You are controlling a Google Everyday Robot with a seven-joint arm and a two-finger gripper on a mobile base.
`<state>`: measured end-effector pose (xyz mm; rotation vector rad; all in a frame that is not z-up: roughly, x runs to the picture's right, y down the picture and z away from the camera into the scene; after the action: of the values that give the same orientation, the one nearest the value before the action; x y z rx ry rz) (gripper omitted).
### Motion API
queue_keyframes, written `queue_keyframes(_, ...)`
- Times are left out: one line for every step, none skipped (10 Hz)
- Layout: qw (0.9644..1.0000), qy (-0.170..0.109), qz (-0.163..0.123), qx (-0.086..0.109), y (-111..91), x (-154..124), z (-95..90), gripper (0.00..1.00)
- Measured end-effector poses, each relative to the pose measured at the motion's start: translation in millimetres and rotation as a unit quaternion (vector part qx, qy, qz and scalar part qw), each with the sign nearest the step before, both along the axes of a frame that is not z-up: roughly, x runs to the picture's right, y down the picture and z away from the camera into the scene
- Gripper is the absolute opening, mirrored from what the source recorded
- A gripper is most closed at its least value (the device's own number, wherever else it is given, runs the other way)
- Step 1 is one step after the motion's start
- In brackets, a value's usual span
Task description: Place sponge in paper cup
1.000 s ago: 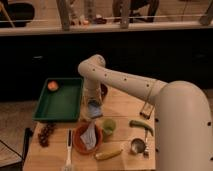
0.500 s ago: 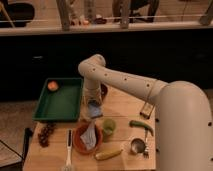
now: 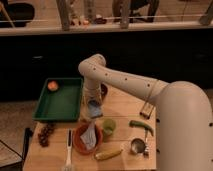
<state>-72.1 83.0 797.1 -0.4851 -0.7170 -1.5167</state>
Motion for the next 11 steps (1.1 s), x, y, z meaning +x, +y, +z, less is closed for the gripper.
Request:
queue_keyframes(1.0, -0.001, 0.0, 0.0, -0.3, -0.9, -0.1, 0.02)
queue_keyframes(1.0, -0.002, 0.001, -0.002, -0.1, -3.6, -0.3, 0.0)
queue_keyframes(1.0, -0.003, 0.0, -0.003, -0.1, -5.5, -0.4, 0.0)
queue_keyframes(1.0, -0.004, -0.001, -0.005, 0.4, -8.2, -0.4, 0.0)
queue_keyframes(1.0, -0.005, -0.002, -0.006, 0.7, -10.4, -0.2, 0.0)
queue_keyframes(0.9999, -0.007, -0.004, -0.008, 1.2, -14.0, -0.2, 0.0)
queue_keyframes(0.9999, -0.009, -0.005, -0.011, 1.7, -16.3, -0.3, 0.0)
queue_keyframes(0.9998, -0.011, -0.005, -0.013, 1.7, -17.6, -0.1, 0.03)
queue_keyframes(0.9997, -0.014, -0.005, -0.017, 1.6, -18.9, 0.3, 0.15)
queue_keyframes(0.9997, -0.016, -0.006, -0.018, 1.6, -20.0, 0.5, 0.22)
queue_keyframes(0.9996, -0.017, -0.008, -0.02, 1.6, -22.2, 0.5, 0.31)
